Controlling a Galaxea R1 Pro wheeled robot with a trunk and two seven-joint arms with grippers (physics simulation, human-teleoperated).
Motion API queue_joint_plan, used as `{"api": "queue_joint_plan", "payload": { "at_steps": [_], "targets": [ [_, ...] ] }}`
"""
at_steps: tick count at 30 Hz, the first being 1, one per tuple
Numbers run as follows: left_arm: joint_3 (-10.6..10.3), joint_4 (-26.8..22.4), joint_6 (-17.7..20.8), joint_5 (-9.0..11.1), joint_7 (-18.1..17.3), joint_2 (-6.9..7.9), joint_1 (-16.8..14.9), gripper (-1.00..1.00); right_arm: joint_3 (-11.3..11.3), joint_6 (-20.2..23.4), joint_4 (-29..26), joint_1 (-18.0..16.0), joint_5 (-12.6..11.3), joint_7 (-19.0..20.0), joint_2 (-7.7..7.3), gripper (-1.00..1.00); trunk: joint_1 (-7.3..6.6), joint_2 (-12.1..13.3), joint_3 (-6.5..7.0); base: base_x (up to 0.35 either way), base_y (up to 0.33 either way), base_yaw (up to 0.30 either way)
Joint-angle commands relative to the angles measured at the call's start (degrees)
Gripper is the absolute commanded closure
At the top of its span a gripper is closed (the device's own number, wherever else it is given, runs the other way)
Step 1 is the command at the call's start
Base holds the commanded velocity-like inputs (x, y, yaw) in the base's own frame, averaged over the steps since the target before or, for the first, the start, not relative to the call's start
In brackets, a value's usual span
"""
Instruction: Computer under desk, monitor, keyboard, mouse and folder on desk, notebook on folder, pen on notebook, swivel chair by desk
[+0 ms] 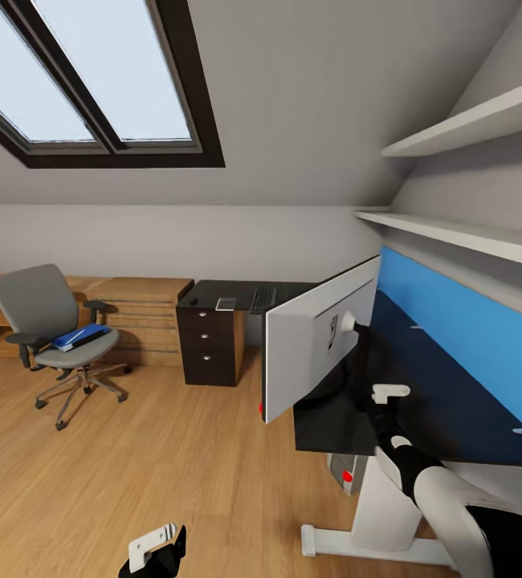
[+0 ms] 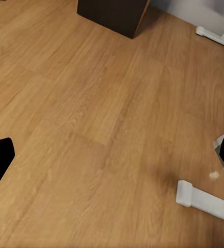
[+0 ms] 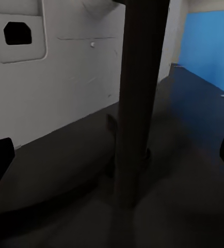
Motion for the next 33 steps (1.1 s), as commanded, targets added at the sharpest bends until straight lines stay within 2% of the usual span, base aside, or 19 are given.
{"api": "queue_joint_plan", "payload": {
  "at_steps": [1,14,23,33],
  "targets": [
    [-0.4,0.0,-0.3,0.5,0.5,0.10,-0.1,-1.00,-0.3,-0.1,0.1,-0.1,0.6,-0.3,-0.21,-1.00,0.00,0.0,-0.07,0.000,0.000,0.000],
    [-0.4,1.1,-0.4,0.4,0.3,0.15,-0.1,-1.00,-0.6,-0.1,0.1,-0.1,0.4,-0.4,-1.41,-1.00,0.00,0.0,-0.07,0.000,0.000,0.000],
    [-0.4,1.6,-0.4,0.4,0.3,0.15,-0.1,-1.00,-0.6,-0.1,0.2,-0.1,0.5,-0.5,-1.32,-1.00,0.00,0.0,-0.07,0.006,0.000,0.000],
    [-0.4,1.6,-0.4,0.4,0.3,0.19,-0.1,-1.00,-0.6,-0.1,0.2,-0.1,0.5,-0.5,-1.20,-1.00,0.00,0.0,-0.07,0.210,0.000,0.000]
  ]
}}
